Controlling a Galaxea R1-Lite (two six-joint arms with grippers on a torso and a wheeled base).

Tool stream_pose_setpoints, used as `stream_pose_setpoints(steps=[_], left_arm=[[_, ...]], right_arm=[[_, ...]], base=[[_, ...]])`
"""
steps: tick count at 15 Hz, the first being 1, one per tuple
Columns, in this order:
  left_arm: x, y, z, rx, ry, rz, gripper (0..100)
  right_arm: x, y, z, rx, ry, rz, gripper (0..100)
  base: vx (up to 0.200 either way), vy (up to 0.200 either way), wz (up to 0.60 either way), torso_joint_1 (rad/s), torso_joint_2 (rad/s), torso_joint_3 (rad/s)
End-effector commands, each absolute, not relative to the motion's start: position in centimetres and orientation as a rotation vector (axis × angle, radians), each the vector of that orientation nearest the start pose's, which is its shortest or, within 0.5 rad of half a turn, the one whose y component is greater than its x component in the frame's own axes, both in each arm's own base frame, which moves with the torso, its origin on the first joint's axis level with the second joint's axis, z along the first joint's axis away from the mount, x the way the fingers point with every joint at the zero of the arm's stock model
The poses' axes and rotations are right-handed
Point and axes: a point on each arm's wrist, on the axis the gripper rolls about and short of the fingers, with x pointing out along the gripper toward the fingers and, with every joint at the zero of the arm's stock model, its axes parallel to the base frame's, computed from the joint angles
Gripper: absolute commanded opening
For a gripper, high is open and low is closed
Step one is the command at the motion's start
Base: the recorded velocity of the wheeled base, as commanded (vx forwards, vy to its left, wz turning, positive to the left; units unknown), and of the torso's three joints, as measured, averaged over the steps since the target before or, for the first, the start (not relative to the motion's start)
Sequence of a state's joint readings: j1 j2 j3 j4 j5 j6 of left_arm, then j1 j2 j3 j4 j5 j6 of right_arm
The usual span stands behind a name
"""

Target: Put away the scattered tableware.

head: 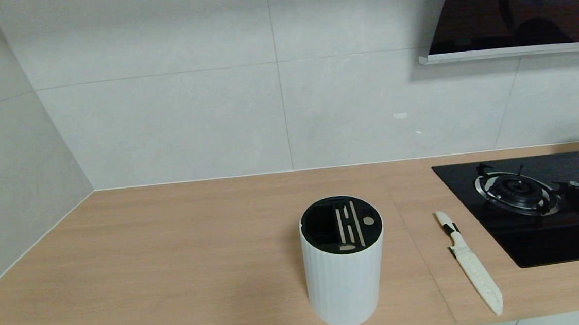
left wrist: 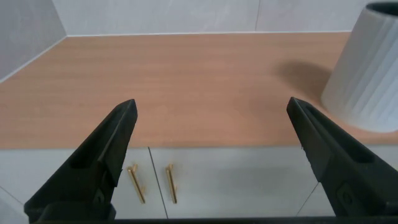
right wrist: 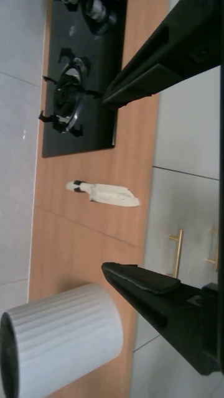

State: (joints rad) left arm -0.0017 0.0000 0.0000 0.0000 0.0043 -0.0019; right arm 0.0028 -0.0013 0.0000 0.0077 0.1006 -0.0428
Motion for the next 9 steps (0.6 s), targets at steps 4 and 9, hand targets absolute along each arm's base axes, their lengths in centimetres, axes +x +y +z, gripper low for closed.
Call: stream_pose_setpoints(steps=[4, 9], left_arm=[[-2.28, 0.01, 7.55, -0.002, 0.0, 0.003, 100], [-2.28, 0.01, 7.55, 0.005, 0.0, 0.003, 100]], right_arm=[[-2.29, 0.22, 7.47, -0.043, 0.005, 0.104, 100], [-2.29, 0.22, 7.47, -0.038, 0.006, 0.103, 100]], base=[[0.0, 0.0, 0.0, 0.13, -0.27, -0.138], [0.0, 0.0, 0.0, 0.0, 0.0, 0.0]])
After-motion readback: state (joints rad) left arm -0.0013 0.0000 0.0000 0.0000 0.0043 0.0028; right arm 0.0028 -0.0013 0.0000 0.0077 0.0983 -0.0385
